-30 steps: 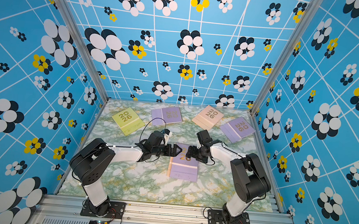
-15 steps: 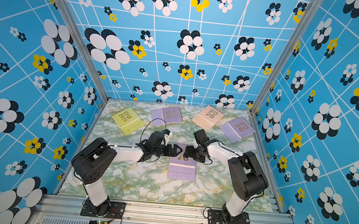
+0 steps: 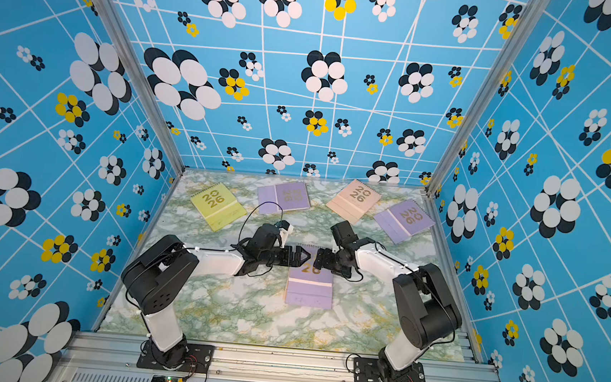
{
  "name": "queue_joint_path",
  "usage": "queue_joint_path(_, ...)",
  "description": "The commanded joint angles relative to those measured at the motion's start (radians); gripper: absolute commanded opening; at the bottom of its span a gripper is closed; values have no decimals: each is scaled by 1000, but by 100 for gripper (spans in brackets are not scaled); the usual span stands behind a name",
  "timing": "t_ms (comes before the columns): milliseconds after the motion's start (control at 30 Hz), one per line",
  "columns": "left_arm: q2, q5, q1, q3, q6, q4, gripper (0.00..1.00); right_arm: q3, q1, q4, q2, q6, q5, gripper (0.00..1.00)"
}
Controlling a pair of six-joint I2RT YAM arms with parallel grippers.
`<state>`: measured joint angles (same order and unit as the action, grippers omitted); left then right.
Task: Stack the calendars
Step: Adjust the calendar at the calendar.
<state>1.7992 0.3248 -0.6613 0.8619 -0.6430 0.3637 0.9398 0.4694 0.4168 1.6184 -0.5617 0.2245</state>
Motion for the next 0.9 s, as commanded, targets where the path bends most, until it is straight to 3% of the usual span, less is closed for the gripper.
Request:
queue_joint_path(0, 6, 0, 8, 28, 10, -16, 99, -47, 9, 58, -51, -20, -10, 86)
queue_joint_path(367, 14, 9, 12, 40, 5, -8, 100, -126, 59, 42, -104, -78, 5, 86)
queue_joint_path(867, 17, 12, 11, 37, -5, 6, 100, -118, 115, 18, -94, -125, 12, 86)
